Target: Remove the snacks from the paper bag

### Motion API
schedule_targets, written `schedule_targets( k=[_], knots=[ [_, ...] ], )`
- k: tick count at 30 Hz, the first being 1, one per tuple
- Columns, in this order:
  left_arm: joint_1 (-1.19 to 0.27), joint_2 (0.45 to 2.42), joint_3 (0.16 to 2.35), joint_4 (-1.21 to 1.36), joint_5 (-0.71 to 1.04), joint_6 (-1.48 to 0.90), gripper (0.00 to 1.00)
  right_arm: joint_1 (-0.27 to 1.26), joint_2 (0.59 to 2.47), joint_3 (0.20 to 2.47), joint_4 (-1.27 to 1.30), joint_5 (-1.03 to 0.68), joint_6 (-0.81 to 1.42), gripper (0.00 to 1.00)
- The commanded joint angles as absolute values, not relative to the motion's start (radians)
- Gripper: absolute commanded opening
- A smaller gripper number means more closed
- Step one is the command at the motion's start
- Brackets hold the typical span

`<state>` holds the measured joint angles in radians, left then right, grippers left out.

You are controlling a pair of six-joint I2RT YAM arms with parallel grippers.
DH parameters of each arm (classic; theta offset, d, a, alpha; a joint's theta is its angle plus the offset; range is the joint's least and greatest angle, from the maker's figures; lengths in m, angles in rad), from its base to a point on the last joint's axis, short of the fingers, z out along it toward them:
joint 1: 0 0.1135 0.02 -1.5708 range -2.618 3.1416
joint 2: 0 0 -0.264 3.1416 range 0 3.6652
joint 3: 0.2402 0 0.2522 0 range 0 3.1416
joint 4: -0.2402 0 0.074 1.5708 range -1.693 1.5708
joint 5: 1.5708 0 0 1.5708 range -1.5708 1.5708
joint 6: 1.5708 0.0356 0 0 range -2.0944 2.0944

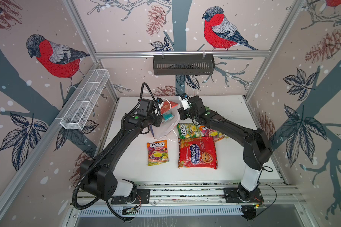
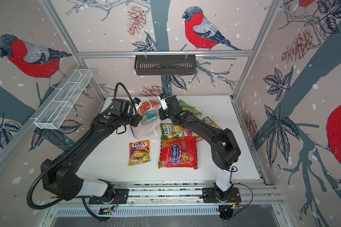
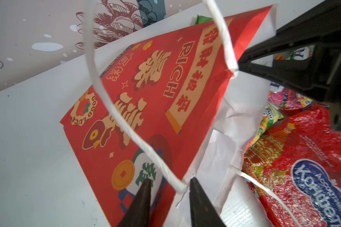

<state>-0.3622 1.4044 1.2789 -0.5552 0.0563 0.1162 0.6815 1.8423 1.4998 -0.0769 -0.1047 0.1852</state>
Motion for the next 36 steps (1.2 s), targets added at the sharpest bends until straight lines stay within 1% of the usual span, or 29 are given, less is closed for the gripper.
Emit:
schedule_targets(
  k=[1, 4, 5, 6, 14, 15, 17, 20, 23, 25, 28, 31, 33, 36],
  knots=[
    [-0.365, 1.394, 1.261, -0.488, -0.05, 0.151, 0.27, 0.684, 1.842, 1.509, -0.056, -0.118, 0.177, 0.0],
    [-0.365, 1.385, 1.244, -0.466, -0.072, 0.162, 0.11, 0.682, 1.845, 1.509, -0.057, -0.122, 0.174, 0.0],
    [-0.365, 1.385, 1.24, -0.46, -0.068, 0.164, 0.02, 0.683, 1.846, 1.51, -0.06, -0.124, 0.176, 0.0],
    [-0.365, 1.385, 1.239, -0.456, -0.07, 0.163, 0.0, 0.682, 1.848, 1.512, -0.062, -0.127, 0.176, 0.0],
    [-0.371, 1.354, 1.172, -0.371, -0.157, 0.117, 0.0, 0.671, 1.853, 1.508, -0.074, -0.151, 0.213, 0.01],
    [-0.375, 1.348, 1.163, -0.363, -0.173, 0.117, 0.0, 0.669, 1.85, 1.505, -0.074, -0.153, 0.225, 0.07],
    [-0.392, 1.342, 1.156, -0.355, -0.204, 0.121, 0.0, 0.655, 1.832, 1.497, -0.077, -0.154, 0.272, 0.27],
    [-0.417, 1.36, 1.168, -0.379, -0.228, 0.118, 0.0, 0.644, 1.753, 1.46, -0.039, -0.182, 0.351, 0.38],
    [-0.435, 1.369, 1.174, -0.381, -0.228, 0.088, 0.0, 0.663, 1.652, 1.407, 0.026, -0.19, 0.428, 0.43],
    [-0.438, 1.38, 1.187, -0.39, -0.216, 0.057, 0.0, 0.675, 1.61, 1.379, 0.042, -0.196, 0.511, 0.42],
    [-0.439, 1.4, 1.205, -0.397, -0.186, 0.014, 0.0, 0.696, 1.591, 1.333, 0.081, -0.259, 0.701, 0.32],
    [-0.443, 1.425, 1.223, -0.407, -0.164, -0.012, 0.0, 0.739, 1.613, 1.271, 0.155, -0.312, 0.896, 0.23],
    [-0.443, 1.438, 1.227, -0.408, -0.151, -0.022, 0.0, 0.773, 1.653, 1.265, 0.173, -0.319, 0.966, 0.22],
    [-0.444, 1.458, 1.237, -0.415, -0.135, -0.037, 0.0, 0.826, 1.734, 1.308, 0.151, -0.287, 1.01, 0.2]
  ],
)
